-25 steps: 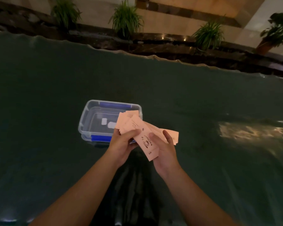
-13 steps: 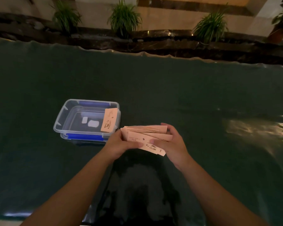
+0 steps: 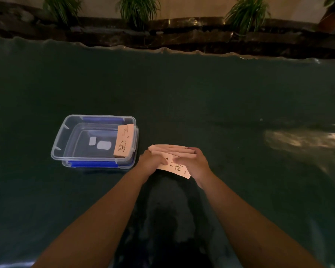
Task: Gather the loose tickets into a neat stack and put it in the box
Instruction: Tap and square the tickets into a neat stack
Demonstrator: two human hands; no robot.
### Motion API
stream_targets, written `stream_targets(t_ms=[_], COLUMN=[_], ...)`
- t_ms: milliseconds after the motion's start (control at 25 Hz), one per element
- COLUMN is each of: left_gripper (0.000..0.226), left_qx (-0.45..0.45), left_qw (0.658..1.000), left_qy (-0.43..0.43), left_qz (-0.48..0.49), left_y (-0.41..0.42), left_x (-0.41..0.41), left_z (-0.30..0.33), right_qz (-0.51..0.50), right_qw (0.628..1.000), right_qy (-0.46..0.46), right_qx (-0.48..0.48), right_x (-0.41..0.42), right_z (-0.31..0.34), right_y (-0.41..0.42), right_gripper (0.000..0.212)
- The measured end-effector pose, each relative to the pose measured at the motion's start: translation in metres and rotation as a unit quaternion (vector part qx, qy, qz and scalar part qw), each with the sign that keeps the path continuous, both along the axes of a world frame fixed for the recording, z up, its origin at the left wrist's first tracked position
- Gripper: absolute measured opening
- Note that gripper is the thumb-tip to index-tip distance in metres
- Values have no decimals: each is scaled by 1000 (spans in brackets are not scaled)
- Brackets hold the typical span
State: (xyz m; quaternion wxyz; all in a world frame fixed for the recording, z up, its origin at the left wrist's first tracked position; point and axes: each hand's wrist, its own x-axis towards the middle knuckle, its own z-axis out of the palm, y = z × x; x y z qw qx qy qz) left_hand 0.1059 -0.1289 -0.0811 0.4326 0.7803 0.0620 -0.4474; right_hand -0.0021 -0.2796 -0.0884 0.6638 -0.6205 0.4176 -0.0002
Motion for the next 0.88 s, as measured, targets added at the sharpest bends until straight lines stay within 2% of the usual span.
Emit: stream_targets(t_ms=[160,360,520,720,800,880], left_gripper=[76,55,63,82,81,77], left_qx=[-12,-38,-97,-164,-167,-182], left_qw=[999,996,989,984,985,983], left_qy=[34,62,79,57,42,25], left_qz=[28,54,76,36,19,4], left_y=[-1,-5,1,13,17,22], left_x=[12,18,14,4,1,-4], left_z=[-3,1,4,15,21,27], right_qz=[-7,-7,-30,13,56,117], right_qw=[1000,1000,996,992,991,988], right_qy=[19,8,4,-16,-16,-9], right_qx=[0,18,79,125,118,102], right_x=[11,17,11,-15,-26,-35], right_z=[-9,-10,-8,-4,0,7], right_y=[2,-5,-10,-9,-7,-6], right_gripper=[47,36,81,115,117,107])
